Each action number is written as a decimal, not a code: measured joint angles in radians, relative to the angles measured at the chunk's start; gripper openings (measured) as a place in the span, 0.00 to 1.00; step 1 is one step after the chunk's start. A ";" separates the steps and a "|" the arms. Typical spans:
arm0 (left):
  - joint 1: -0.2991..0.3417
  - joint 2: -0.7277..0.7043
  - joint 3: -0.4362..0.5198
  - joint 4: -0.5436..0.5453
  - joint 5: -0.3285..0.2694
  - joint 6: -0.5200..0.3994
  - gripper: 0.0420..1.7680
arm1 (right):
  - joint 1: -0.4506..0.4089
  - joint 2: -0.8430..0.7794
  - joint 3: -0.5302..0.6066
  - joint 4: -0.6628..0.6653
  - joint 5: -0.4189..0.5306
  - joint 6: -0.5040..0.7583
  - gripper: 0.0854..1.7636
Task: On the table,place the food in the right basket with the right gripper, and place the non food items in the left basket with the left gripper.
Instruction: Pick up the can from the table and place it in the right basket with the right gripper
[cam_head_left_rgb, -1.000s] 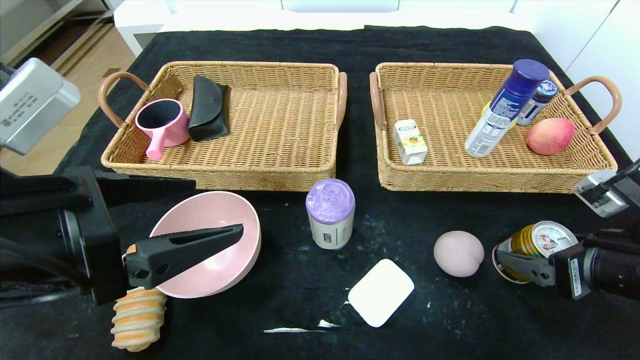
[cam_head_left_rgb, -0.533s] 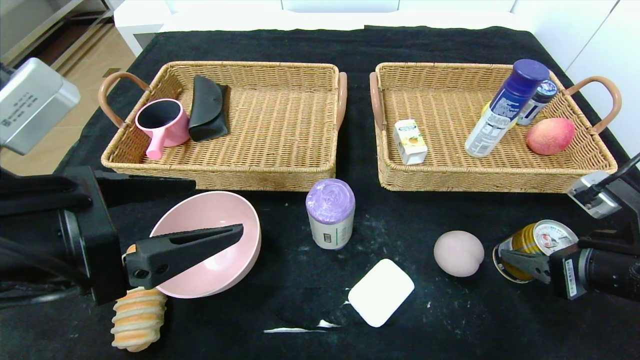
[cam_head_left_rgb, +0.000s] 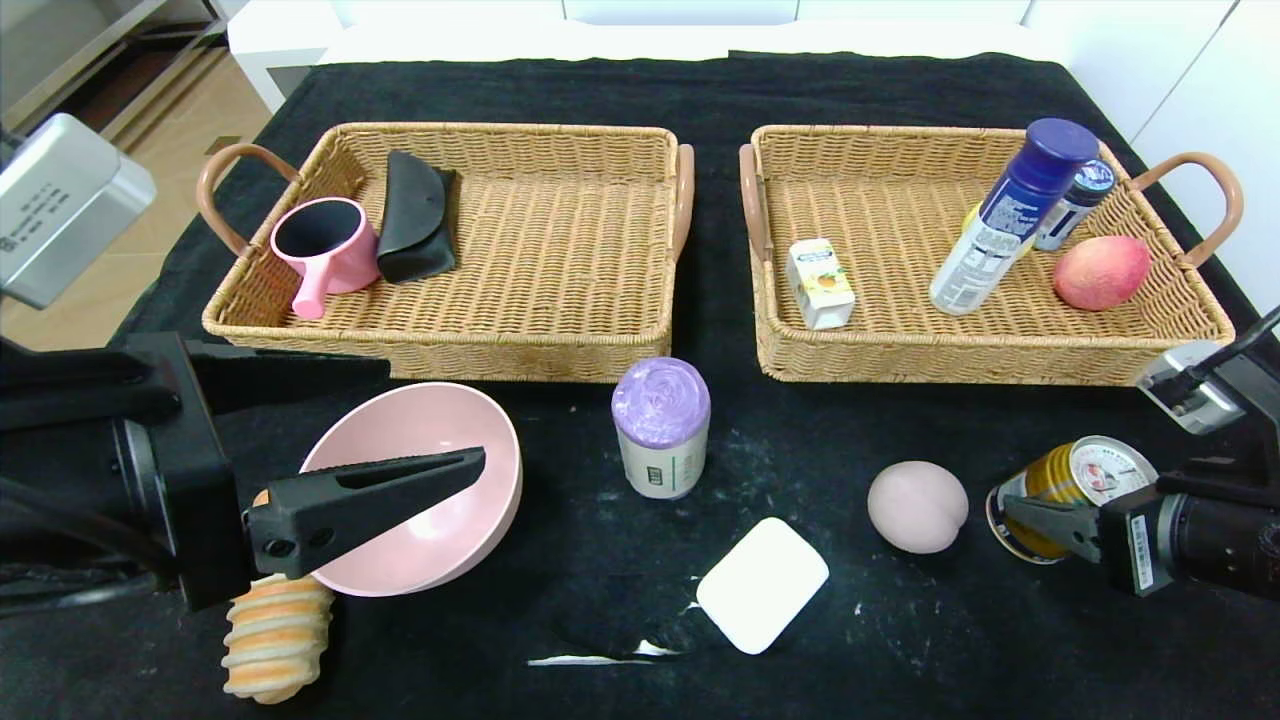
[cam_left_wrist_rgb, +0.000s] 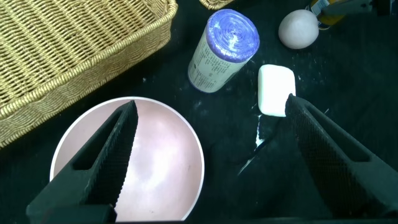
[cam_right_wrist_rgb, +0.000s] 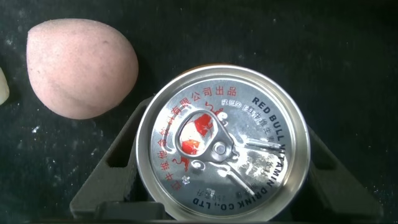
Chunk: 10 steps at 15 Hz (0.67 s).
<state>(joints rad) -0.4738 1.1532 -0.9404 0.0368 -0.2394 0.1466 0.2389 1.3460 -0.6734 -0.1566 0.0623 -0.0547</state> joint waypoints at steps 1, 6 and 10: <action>0.000 0.000 0.000 0.000 0.000 0.000 0.97 | 0.000 0.000 0.000 0.000 0.000 0.000 0.67; 0.000 -0.002 0.000 0.000 0.000 0.000 0.97 | 0.001 -0.016 -0.010 0.002 0.005 0.002 0.67; 0.000 -0.003 0.000 0.000 0.000 0.000 0.97 | 0.014 -0.048 -0.067 0.047 0.003 0.003 0.67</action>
<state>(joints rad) -0.4738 1.1502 -0.9404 0.0370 -0.2396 0.1466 0.2534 1.2979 -0.7402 -0.1091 0.0649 -0.0513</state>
